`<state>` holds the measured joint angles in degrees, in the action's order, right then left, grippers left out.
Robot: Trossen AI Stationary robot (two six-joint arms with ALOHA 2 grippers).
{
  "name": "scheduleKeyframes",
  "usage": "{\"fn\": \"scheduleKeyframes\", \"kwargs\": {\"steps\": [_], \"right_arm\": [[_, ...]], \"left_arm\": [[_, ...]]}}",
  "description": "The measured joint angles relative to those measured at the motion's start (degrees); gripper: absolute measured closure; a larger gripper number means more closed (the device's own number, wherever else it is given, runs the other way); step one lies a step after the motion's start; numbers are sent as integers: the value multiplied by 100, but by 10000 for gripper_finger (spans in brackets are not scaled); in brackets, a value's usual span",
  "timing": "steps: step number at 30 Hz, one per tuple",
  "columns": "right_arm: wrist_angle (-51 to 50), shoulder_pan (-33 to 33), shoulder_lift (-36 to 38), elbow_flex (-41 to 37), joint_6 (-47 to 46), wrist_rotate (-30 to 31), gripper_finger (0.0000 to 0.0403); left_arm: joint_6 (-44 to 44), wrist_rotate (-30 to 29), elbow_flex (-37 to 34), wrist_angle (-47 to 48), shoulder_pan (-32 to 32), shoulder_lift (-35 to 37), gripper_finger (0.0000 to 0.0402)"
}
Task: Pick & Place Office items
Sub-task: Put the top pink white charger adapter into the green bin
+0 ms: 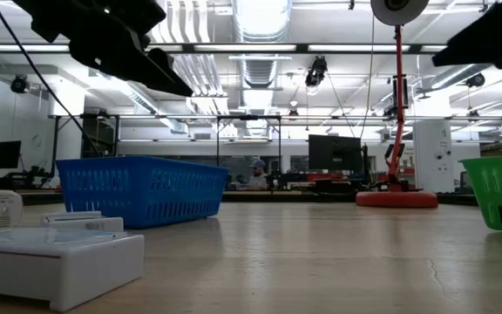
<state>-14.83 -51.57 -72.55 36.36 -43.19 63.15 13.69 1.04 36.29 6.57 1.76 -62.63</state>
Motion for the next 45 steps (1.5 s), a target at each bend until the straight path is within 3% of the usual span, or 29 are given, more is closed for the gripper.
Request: {"fn": "scheduleKeyframes", "kwargs": {"steps": [5,16,19,22,26,29,33,38,45], "right_arm": [[590,368,0,-25,739,40,202],[1511,926,-4,-82,1803,-38,202],[2310,996,-4,-214,2439,-131,202],[3821,1124,-4,-537,3455,-808,202],[6442,1428,-266,-1138,4589,-2075,202],[7687,1753,-814,-1350,4952,-2497,202],[8023,2279,-1803,-1197,4901,-2873,202],[8507,2598,-2881,-575,5182,-3856,202],[8192,2625,-3211,-95,5379,-4149,202]], "left_arm": [[-58,69,0,-30,-16,0,25],[-827,961,0,-55,-46,0,25],[-946,966,0,-29,-48,-4,25],[-1038,929,0,105,-48,-4,25],[-1223,594,2,608,-51,-4,25],[-1336,302,2,765,-133,-4,26],[-1301,-142,2,790,-435,82,26],[-1132,-904,0,750,-908,463,26],[-1226,-1822,-943,103,-1618,1723,26]]}}
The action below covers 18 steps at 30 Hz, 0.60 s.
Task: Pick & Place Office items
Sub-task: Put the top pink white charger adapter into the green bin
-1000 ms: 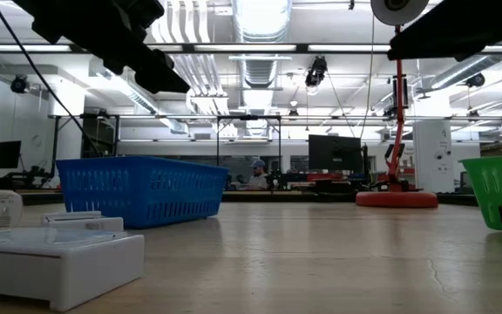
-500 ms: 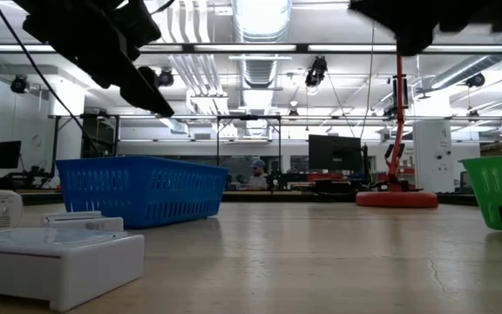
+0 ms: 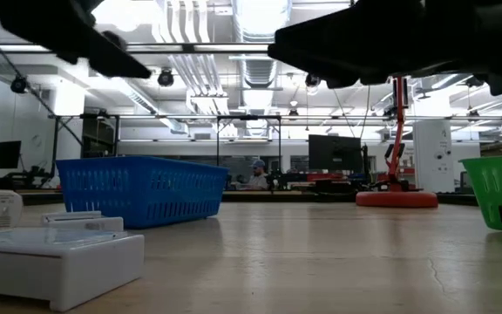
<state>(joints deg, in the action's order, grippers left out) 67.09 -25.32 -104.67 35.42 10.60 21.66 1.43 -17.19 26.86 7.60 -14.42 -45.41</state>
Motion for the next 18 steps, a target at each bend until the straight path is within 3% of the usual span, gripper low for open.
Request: {"fn": "scheduleKeyframes", "kwargs": {"steps": [5,10,15,18], "right_arm": [[-215,-18,258,-60,-58,-99,202],[-620,-58,463,-154,-144,-112,202],[-1011,-69,854,-341,-295,-75,202],[-1067,-68,1087,-413,-294,-66,202]], "left_arm": [[-248,-122,-897,-395,-268,1001,26],[-410,-14,-1410,-203,-592,1690,26],[-1232,203,-1634,335,-726,1860,26],[-1564,693,-1775,363,-727,1818,26]]}}
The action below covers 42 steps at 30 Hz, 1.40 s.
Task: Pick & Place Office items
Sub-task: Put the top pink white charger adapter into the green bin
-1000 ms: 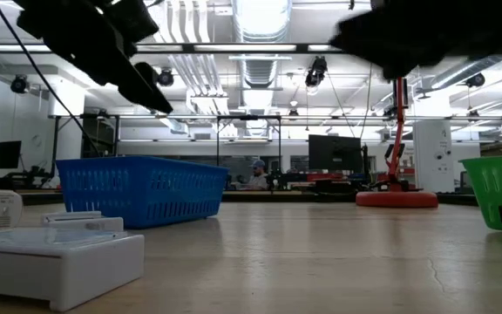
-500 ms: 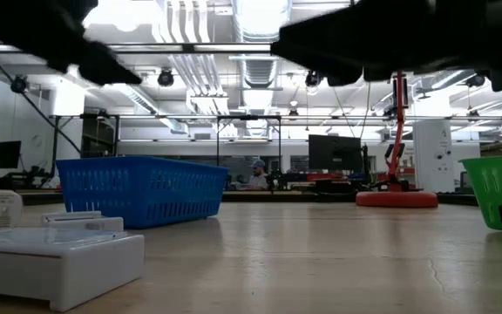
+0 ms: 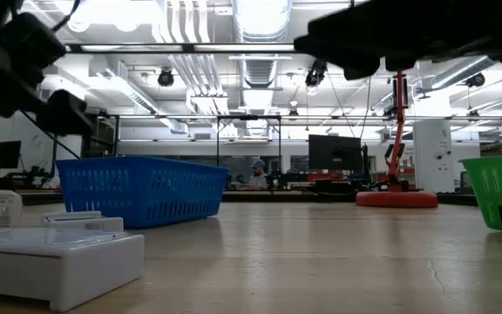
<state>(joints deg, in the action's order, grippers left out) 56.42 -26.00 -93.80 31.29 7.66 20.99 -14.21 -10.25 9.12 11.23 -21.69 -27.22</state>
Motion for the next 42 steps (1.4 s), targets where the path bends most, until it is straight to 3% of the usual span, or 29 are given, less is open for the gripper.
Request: {"fn": "scheduleKeyframes", "kwargs": {"steps": [5,13,42], "right_arm": [[-395,-19,353,-122,-130,41,202],[-404,-66,420,-185,-197,194,202],[-568,-87,422,-187,-323,317,202]], "left_arm": [[-235,781,-170,31,-27,-210,26],[-271,1118,-34,162,-61,-653,26],[63,1047,1143,-68,-783,-3710,26]]}}
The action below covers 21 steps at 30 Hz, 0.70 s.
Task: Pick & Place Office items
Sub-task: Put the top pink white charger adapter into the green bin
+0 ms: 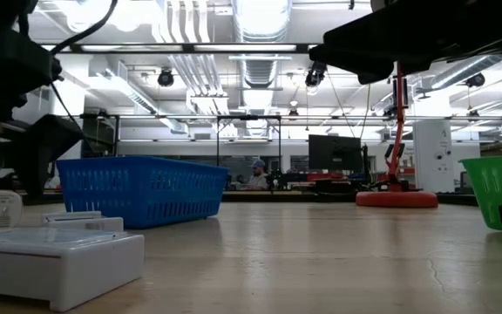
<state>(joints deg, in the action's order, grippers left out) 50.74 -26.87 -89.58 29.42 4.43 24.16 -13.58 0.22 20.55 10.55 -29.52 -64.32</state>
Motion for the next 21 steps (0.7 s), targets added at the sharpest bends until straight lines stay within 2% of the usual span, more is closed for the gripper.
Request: {"fn": "scheduleKeyframes", "kwargs": {"steps": [12,16,21], "right_arm": [[-100,0,7,-6,-142,-3,202],[-101,0,7,-8,-149,-4,202],[-102,0,7,-8,-149,-3,202]], "left_arm": [[402,-158,569,85,-107,-1285,36],[544,-196,787,165,-118,-1519,66],[636,-324,1002,609,-176,-1633,126]]}}
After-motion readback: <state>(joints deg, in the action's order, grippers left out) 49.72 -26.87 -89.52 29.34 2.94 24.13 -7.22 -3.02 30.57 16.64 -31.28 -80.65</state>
